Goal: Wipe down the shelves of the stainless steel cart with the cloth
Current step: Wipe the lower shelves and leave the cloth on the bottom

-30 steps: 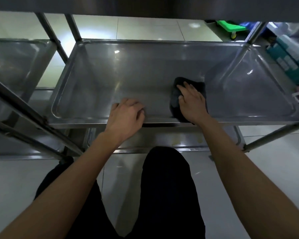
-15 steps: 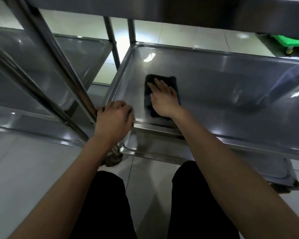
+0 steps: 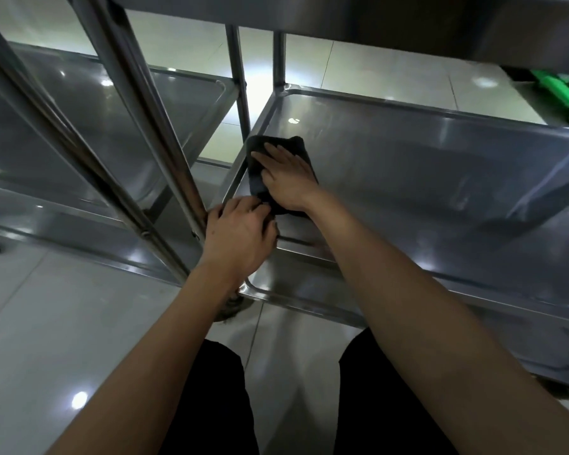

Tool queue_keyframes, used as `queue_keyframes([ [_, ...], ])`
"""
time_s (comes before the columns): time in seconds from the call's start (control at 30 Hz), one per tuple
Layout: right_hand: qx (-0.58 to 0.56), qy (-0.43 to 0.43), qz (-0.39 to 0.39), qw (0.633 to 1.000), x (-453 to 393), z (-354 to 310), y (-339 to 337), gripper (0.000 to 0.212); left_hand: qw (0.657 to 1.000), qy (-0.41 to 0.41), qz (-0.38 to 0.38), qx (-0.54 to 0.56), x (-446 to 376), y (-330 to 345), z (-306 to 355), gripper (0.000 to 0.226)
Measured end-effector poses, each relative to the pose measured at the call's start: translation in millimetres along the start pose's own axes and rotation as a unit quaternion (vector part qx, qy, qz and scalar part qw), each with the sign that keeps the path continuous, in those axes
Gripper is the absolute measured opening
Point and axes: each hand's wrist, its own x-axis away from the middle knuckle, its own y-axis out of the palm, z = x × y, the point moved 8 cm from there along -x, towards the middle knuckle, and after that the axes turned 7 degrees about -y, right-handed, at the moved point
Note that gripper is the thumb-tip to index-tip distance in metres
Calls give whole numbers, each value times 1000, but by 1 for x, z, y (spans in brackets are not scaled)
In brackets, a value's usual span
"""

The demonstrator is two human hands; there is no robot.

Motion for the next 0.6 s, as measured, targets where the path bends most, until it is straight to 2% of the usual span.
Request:
queue_keyframes([
  [0.2, 1, 80, 43, 996, 37, 69, -27, 50, 1000, 10, -11, -4, -4, 4, 31, 30],
  [0.6, 17, 225, 90, 970, 181, 228, -89, 49, 982, 151, -94, 58, 2, 38, 215, 37],
])
